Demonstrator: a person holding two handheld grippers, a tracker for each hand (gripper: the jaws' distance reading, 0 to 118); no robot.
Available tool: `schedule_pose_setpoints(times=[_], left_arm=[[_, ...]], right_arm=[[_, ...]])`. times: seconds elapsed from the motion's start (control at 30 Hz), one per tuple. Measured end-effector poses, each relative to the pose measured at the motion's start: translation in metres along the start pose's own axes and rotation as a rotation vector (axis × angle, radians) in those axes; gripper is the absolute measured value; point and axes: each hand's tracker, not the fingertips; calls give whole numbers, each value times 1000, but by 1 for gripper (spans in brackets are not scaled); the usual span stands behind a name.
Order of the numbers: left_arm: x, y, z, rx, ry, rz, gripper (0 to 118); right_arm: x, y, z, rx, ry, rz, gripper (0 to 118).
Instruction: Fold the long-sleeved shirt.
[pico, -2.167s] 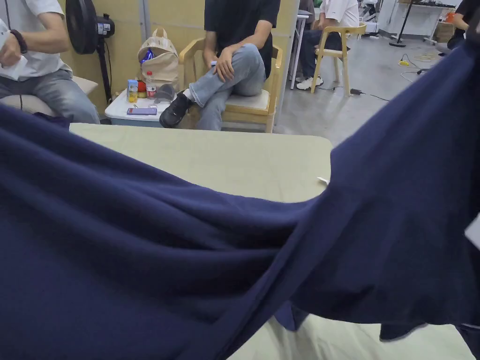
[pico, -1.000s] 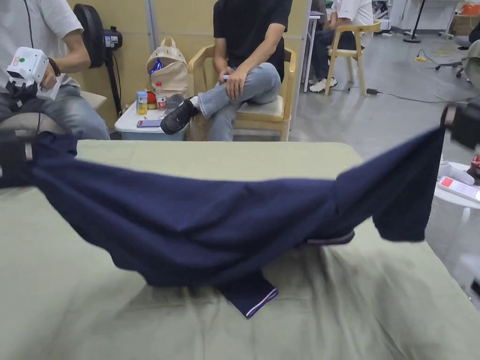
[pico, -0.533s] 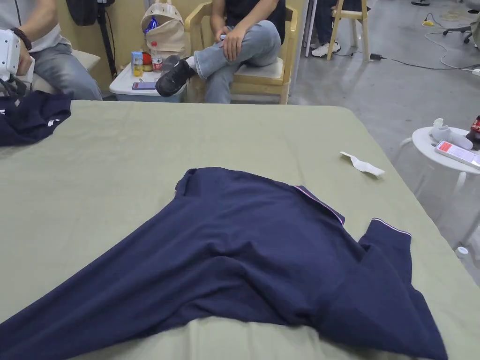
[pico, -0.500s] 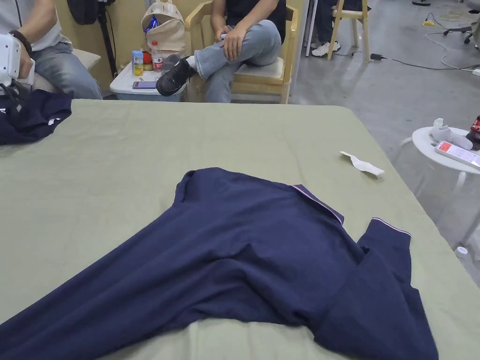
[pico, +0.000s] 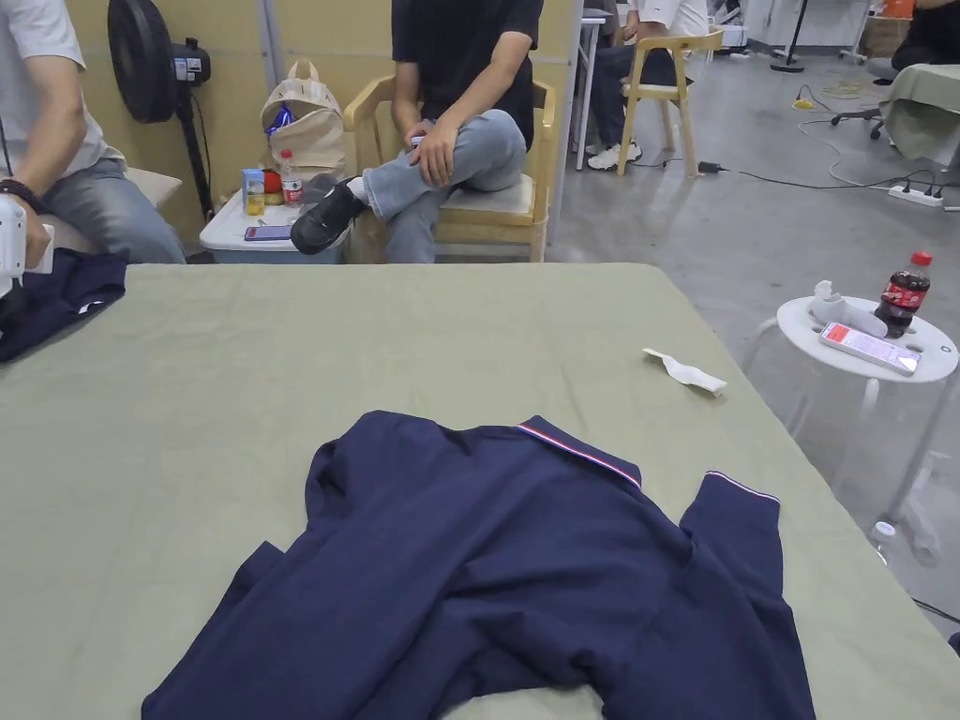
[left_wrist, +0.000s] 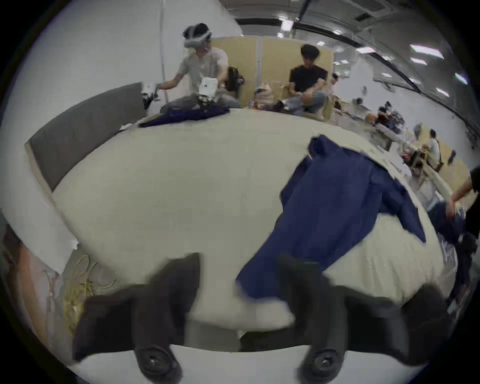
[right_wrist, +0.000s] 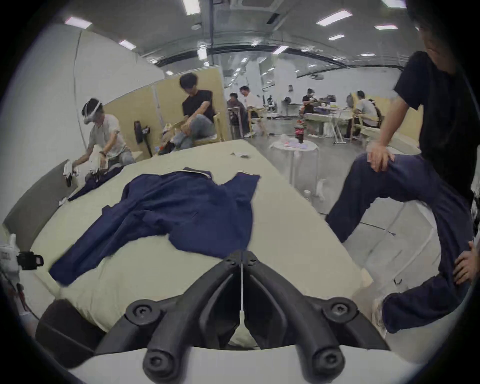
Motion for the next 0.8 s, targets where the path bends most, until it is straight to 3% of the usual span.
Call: schedule_pose_setpoints(times=[0.03, 0.13, 0.17, 0.2, 0.23, 0.27, 0.33, 0.47, 0.6, 0.73, 0.77, 0.8], left_arm=[[8, 12, 17, 67, -62, 73, 79], [36, 42, 43, 243, -139, 102, 79], [45, 48, 49, 286, -166, 77, 69], [53, 53, 51, 320, -203, 49, 49], [65, 59, 51, 331, -205, 37, 18], [77, 63, 48, 318, -191, 39, 0], [84, 55, 31, 301, -242, 38, 0], [99, 25, 12, 196, -277, 33, 0], [82, 0, 23, 135, -278, 28, 0], [39, 0, 30, 57, -192, 44, 0], [28, 2, 29, 32, -174, 52, 8], [19, 3, 26, 24, -148, 54, 32]], right_arm=[[-13, 7, -2, 48, 46, 17, 4], [-53, 38, -7, 137, 198, 21, 24], [-68, 47, -9, 159, 258, 25, 24], [-82, 53, -12, 182, 295, 42, 24], [-97, 58, -14, 193, 310, 59, 24], [-112, 62, -17, 198, 343, 78, 22], [-138, 64, -22, 186, 393, 84, 1], [-169, 47, -21, 157, 474, 120, 1], [-170, 24, -20, 82, 476, 224, 1], [-150, 15, -25, 35, 444, 198, 1], [-144, 15, -27, 34, 439, 180, 1], [-140, 16, -28, 34, 429, 165, 1]])
